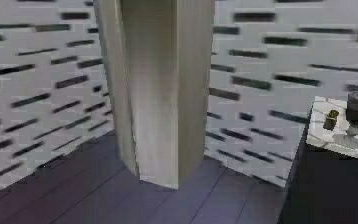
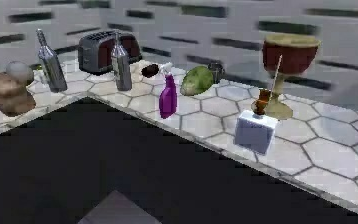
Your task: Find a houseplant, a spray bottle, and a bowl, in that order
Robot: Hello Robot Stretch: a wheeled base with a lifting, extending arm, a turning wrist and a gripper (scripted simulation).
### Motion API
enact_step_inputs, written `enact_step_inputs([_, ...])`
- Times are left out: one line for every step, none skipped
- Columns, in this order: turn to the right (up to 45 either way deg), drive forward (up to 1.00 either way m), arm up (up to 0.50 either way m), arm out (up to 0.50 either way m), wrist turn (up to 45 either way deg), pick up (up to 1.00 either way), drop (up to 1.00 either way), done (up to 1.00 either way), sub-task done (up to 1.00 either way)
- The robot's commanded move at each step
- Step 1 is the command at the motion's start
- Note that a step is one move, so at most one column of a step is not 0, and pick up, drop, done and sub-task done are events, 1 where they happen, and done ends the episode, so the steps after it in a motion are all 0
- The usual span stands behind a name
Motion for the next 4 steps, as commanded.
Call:
enact_step_inputs([-45.0,0.0,0.0,0.0,0.0,0.0,0.0,0.0,0.0])
enact_step_inputs([-12.0,0.0,0.0,0.0,0.0,0.0,0.0,0.0,0.0])
enact_step_inputs([0.0,0.1,0.0,0.0,0.0,0.0,0.0,0.0,0.0])
enact_step_inputs([-18.0,0.0,0.0,0.0,0.0,0.0,0.0,0.0,0.0])
